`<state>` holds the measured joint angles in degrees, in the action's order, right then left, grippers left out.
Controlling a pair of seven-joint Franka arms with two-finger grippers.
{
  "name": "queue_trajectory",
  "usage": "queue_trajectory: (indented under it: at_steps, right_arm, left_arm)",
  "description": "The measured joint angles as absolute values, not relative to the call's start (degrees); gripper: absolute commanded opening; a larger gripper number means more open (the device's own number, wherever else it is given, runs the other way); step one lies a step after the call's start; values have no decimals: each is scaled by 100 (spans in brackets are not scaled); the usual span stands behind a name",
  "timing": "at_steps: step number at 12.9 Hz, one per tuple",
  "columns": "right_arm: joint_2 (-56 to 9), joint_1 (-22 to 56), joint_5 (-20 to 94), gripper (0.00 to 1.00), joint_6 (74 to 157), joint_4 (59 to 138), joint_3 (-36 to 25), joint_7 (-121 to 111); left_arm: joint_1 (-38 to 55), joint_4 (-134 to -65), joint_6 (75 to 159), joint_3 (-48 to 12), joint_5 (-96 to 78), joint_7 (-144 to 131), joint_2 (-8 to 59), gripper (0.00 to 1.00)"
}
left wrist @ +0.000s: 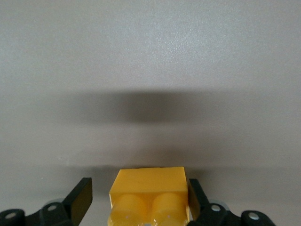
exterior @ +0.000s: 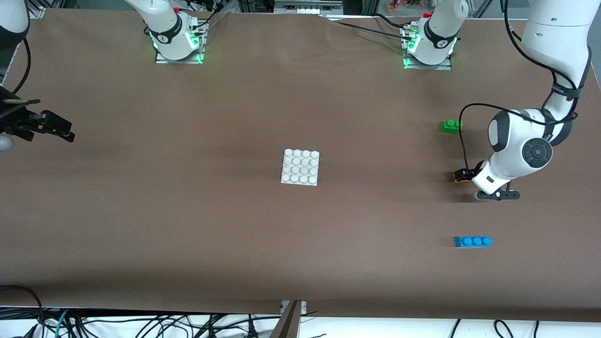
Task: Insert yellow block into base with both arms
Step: 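Lift the yellow brick with the left gripper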
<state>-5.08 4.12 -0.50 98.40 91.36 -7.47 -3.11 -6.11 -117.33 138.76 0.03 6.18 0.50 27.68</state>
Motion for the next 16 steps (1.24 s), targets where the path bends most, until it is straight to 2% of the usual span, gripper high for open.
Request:
queue_trajectory:
  at_steps: [2,6,10,12,16]
  right_arm:
    - [-508,412,-50,100,9840,9136,-747,-311]
    - [-508,412,-50,100,9840,9136,-747,-311]
    - [-508,412,-50,100,9840,9136,-747,-311]
    - [-508,412,-50,100,9840,9136,-747,-311]
    - [-508,411,-50,100,9840,9136,-748,-311]
  left_arm:
    - [-611,-11733,13876,3,618,50,2768,71]
    - [-611,-11733,13875,3,618,50,2762,38]
    - [-607,-11732,13866,-7,618,50,2747,16]
    - [-577,-11715,13761,-43,618,50,2592,2]
    - [-231,-11638,12979,-171,618,48,1742,0]
